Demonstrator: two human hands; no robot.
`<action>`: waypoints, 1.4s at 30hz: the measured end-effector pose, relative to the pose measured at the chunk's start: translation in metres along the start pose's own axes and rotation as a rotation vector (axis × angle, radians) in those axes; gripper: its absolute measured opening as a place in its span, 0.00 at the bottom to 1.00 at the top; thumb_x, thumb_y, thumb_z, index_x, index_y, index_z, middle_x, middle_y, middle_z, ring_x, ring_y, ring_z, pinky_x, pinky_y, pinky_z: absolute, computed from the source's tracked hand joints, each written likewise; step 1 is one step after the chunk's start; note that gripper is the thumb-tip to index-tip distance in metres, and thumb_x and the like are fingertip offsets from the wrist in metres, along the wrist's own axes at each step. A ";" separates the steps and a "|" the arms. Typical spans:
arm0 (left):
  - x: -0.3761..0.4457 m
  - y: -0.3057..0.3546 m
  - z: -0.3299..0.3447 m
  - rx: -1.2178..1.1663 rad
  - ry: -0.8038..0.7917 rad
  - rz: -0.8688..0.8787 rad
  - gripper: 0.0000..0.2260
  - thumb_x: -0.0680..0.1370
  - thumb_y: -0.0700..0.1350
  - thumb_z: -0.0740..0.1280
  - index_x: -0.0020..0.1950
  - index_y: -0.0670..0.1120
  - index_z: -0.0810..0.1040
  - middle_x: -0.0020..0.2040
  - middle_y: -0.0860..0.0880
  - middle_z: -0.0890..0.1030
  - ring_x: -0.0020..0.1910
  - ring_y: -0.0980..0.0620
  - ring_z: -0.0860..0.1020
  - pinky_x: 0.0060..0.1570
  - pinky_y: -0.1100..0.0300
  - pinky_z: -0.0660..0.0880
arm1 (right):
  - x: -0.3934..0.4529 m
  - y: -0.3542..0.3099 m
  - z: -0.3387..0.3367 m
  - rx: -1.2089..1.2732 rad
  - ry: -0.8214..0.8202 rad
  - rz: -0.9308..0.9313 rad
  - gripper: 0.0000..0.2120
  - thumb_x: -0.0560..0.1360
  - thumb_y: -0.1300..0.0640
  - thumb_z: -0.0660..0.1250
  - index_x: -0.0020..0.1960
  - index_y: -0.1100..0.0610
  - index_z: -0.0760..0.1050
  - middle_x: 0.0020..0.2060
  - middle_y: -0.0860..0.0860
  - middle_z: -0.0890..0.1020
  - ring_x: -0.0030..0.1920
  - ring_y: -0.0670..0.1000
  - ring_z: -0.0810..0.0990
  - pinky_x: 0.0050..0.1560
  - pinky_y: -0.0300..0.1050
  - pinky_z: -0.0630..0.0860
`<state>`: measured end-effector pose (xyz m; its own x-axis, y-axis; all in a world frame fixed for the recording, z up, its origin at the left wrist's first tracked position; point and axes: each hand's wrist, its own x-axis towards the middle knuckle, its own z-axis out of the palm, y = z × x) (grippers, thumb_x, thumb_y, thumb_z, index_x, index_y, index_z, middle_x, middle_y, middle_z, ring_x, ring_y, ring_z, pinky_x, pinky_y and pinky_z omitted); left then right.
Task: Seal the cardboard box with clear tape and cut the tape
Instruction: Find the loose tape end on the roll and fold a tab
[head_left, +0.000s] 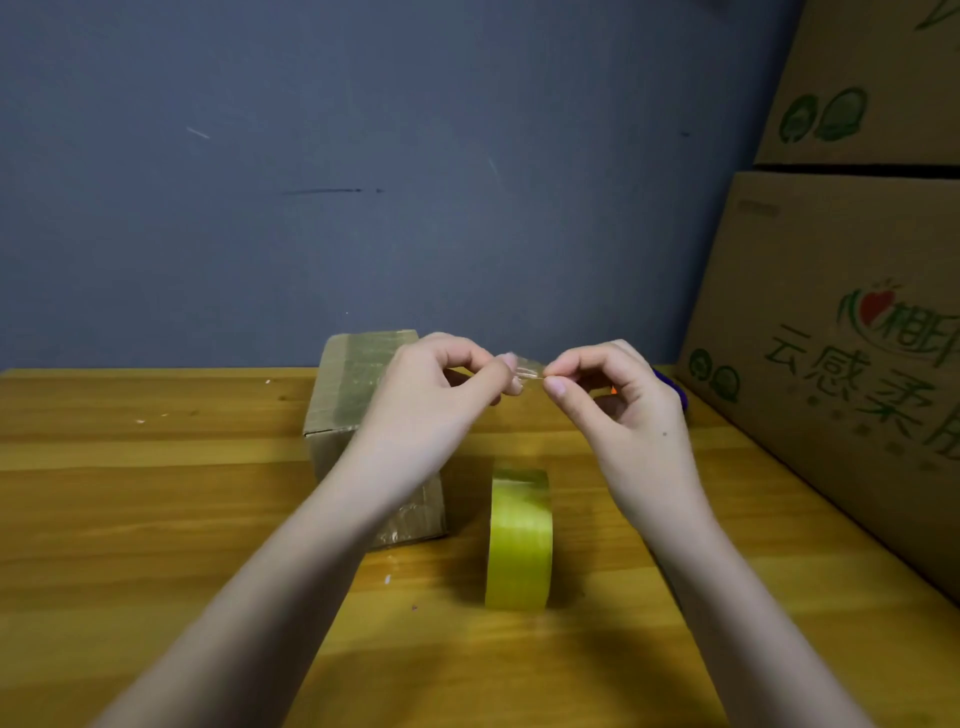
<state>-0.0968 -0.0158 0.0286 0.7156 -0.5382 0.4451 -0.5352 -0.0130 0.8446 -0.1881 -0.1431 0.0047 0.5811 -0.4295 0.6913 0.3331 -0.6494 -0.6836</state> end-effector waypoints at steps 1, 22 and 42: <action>-0.001 0.000 0.000 0.024 0.026 0.020 0.13 0.70 0.56 0.66 0.33 0.50 0.83 0.41 0.48 0.82 0.44 0.48 0.80 0.53 0.46 0.76 | -0.001 0.000 0.001 -0.041 0.007 -0.029 0.05 0.74 0.62 0.69 0.44 0.53 0.78 0.42 0.47 0.77 0.44 0.44 0.77 0.43 0.34 0.74; -0.003 0.000 -0.004 0.407 0.142 0.472 0.06 0.73 0.48 0.71 0.50 0.53 0.82 0.47 0.53 0.75 0.47 0.59 0.75 0.47 0.71 0.70 | -0.002 -0.001 0.000 -0.067 0.018 -0.040 0.04 0.74 0.60 0.69 0.44 0.52 0.78 0.47 0.49 0.74 0.45 0.44 0.76 0.42 0.35 0.73; 0.001 -0.002 -0.003 0.267 -0.014 0.260 0.04 0.71 0.51 0.72 0.45 0.58 0.82 0.45 0.56 0.73 0.45 0.57 0.76 0.45 0.65 0.71 | -0.001 0.000 0.000 -0.060 0.010 -0.060 0.08 0.74 0.60 0.69 0.43 0.47 0.77 0.46 0.49 0.75 0.47 0.45 0.76 0.44 0.36 0.75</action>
<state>-0.0935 -0.0141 0.0279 0.5350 -0.5641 0.6290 -0.7980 -0.0928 0.5955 -0.1892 -0.1426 0.0039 0.5541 -0.3946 0.7330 0.3215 -0.7107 -0.6257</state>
